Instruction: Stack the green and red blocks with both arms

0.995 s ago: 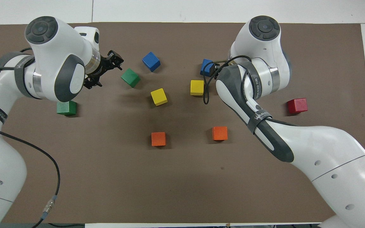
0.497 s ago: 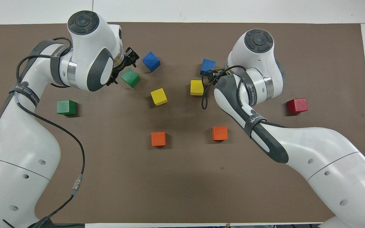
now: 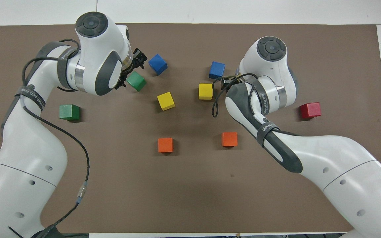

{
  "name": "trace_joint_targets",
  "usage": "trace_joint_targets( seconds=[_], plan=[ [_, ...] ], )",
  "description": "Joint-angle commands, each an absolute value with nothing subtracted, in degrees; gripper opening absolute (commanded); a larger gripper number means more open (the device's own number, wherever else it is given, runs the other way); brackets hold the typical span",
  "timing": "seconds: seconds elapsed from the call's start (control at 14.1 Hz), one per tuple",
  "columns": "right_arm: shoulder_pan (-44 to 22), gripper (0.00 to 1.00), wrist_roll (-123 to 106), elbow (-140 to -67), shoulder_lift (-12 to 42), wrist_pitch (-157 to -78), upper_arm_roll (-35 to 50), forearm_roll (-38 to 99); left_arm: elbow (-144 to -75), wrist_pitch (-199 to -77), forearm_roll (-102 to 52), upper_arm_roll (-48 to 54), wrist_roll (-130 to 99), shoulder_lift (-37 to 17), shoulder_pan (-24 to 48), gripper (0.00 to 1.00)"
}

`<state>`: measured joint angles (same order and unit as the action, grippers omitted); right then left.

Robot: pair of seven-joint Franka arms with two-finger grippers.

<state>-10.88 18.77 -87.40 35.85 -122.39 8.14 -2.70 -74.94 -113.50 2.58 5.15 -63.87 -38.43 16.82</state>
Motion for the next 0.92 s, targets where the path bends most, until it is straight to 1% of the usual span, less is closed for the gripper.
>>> trace_joint_targets(
  seconds=[0.0,0.21,0.43,0.64,0.85],
  plan=[
    [-10.2,0.0,20.39,-89.12,34.1,-122.09,8.53,-2.99,-75.94,-117.06,4.91,4.31,-64.95,-38.85,17.4,1.0],
    [-10.11,0.0,20.39,-86.58,34.01,-119.02,8.44,-3.08,-77.95,-118.47,6.59,4.31,-64.78,-38.76,17.4,1.0],
    [-9.06,0.0,20.3,-81.22,33.84,-114.27,8.26,-3.6,-79.28,-119.36,6.5,4.31,-64.95,-38.5,17.84,1.0],
    [-5.55,0.0,16.63,-81.38,30.42,-113.91,8.17,-3.78,-79.71,-119.71,6.5,4.31,-64.95,-38.41,17.84,1.0],
    [-1.16,0.0,10.31,-84.63,26.03,-111.45,8.17,-3.78,-83.13,-122.16,6.5,4.31,-65.04,-37.27,17.93,1.0]
  ],
)
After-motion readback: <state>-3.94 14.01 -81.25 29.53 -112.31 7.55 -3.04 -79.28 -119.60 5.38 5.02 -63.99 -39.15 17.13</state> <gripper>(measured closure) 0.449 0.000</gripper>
